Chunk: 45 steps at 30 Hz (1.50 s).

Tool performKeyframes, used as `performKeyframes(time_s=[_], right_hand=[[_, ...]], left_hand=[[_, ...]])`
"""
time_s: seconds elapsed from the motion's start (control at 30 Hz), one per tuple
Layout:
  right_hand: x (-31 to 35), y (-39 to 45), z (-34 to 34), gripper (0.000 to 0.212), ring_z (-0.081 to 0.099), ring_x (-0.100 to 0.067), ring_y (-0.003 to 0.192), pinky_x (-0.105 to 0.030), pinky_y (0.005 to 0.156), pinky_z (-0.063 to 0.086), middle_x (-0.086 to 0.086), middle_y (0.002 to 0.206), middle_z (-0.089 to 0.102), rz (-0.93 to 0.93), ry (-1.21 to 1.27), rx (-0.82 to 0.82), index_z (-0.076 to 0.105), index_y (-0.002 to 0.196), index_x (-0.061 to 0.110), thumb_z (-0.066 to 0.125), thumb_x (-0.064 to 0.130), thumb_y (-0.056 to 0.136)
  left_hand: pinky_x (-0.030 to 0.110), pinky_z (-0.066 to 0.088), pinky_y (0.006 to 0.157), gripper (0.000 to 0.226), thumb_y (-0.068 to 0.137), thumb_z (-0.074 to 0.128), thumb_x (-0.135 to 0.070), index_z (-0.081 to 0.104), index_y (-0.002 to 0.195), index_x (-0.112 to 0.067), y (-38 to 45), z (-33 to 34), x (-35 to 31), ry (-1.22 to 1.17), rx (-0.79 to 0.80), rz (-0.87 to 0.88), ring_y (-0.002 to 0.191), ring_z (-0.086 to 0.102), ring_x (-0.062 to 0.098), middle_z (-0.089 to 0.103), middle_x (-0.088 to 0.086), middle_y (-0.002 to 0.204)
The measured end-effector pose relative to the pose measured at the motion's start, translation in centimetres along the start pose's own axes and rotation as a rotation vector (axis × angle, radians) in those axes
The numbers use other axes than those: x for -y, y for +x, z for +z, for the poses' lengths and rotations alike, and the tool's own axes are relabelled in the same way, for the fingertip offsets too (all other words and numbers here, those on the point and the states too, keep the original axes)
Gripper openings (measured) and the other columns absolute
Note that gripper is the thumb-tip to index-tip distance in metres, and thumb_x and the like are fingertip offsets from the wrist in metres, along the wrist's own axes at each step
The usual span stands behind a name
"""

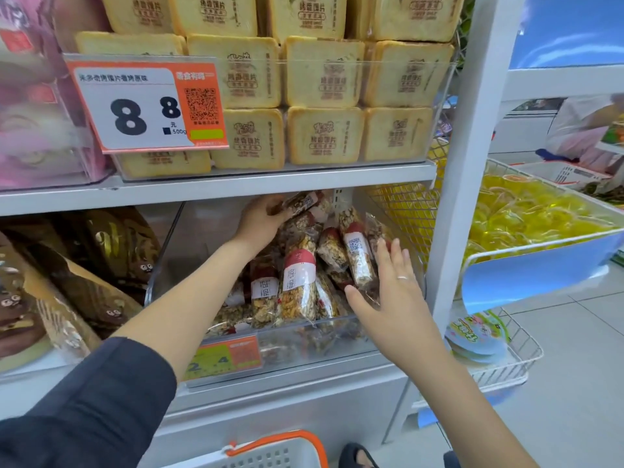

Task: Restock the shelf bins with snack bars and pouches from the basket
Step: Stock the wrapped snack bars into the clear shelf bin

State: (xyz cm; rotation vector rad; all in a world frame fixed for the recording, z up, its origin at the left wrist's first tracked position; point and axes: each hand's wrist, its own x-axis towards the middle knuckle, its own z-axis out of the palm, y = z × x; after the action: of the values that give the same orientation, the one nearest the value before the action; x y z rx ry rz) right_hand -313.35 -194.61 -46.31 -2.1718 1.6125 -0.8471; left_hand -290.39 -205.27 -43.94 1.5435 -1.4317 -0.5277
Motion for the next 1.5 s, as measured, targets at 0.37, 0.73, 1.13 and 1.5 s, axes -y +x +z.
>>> performKeyframes(time_s=[0.37,0.73,1.13,1.5], right_hand=[[0.3,0.6,-1.1,0.092,-0.018,-0.016,0.146,-0.036,0.120,0.004,0.000,0.159,-0.019,0.014,0.001,0.099,-0.011,0.151,0.026,0.050,0.056,0.089],[3.8,-5.7,-1.8,0.050,0.035,-0.014,0.135,-0.020,0.104,0.030,0.006,0.141,0.046,-0.201,0.194,-0.175,0.042,0.138,0.025,0.054,0.043,0.093],[0.8,-18.7,18.1,0.037,0.056,-0.019,0.101,-0.034,0.080,0.047,0.000,0.131,0.052,0.072,0.018,0.679,0.044,0.131,0.022,0.049,0.036,0.097],[-1.4,-22.6,35.7,0.069,0.049,-0.029,0.124,-0.043,0.097,0.046,-0.009,0.152,0.030,0.149,-0.060,1.168,0.021,0.149,0.022,0.060,0.018,0.091]], left_hand=[[0.019,0.027,0.097,0.041,0.101,0.039,-0.021,0.040,0.142,-0.018,-1.8,0.9,-3.2,-0.068,0.059,-0.034,0.131,0.038,0.014,0.041,0.000,0.145],[0.014,0.044,0.090,0.038,0.092,0.049,0.002,0.058,0.115,-0.028,-23.6,-4.4,-1.3,-0.273,-0.181,0.089,0.110,0.059,0.006,0.062,-0.001,0.119],[0.018,0.042,0.055,0.027,0.090,0.050,0.004,0.054,0.108,-0.015,-41.0,-4.1,24.0,0.134,0.150,-0.752,0.086,0.058,0.023,0.056,0.009,0.116],[0.033,0.046,0.087,0.069,0.089,0.061,-0.006,0.027,0.147,-0.019,-42.5,-3.2,31.1,-0.051,0.187,-1.120,0.120,0.052,0.028,0.037,0.010,0.147]])
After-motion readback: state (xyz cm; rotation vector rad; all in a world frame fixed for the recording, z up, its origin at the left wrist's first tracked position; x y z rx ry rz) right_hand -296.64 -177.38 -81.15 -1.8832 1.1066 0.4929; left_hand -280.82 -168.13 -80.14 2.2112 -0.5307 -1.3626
